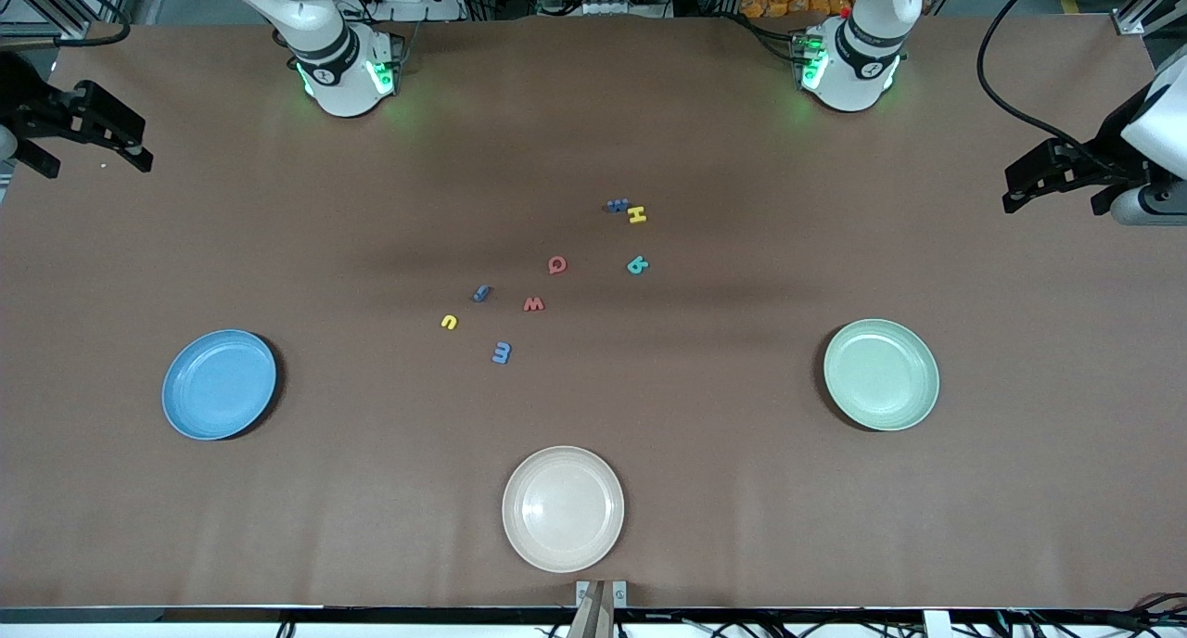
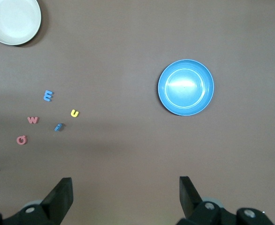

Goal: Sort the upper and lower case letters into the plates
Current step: 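Move both grippers from rest toward the scattered foam letters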

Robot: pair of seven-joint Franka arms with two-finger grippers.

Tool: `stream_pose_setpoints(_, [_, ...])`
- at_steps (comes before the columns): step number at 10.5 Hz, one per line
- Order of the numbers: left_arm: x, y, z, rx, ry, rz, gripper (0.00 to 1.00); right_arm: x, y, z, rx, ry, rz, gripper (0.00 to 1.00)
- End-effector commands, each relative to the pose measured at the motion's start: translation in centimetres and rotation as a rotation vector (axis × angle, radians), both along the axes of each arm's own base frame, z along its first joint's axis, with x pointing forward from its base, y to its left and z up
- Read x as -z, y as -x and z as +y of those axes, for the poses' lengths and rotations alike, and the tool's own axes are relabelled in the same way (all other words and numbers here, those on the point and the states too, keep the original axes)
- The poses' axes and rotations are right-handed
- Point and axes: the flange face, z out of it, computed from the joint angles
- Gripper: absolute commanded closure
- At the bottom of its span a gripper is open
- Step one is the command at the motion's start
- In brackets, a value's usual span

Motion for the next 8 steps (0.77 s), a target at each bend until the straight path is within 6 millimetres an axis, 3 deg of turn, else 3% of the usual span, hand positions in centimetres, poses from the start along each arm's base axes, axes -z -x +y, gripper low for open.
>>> stream_pose_setpoints(1, [-0.8,0.5,0.1,-0.008,-0.016,0.002,0.0,-0.2,-0.3,-0.1,-0.007,-0.016,0.006,0.0])
stream_pose_setpoints(3, [-0.5,0.4,0.2,-0.007,-0.019,0.005,0.0,0.0,-0.5,-0.3,-0.004,-0.015,0.004,0.0])
stream_pose_setpoints(5, [0.9,-0.1,-1.1,0.005,-0.039,0.03,0.0,-0.1,-0.6,-0.3,-0.004,-0.015,0.003,0.0])
stream_pose_setpoints(6, [2.3,-0.7,-3.5,0.047,-0.022,0.046,0.0,0.1,-0.6,-0.4,0.001,-0.006,0.007,0.0])
stream_pose_setpoints(8, [4.8,-1.4,-8.8,0.017,-0.006,0.05,0.0,2.7,-1.7,0.6,-0.019,-0.006,0.057,0.0])
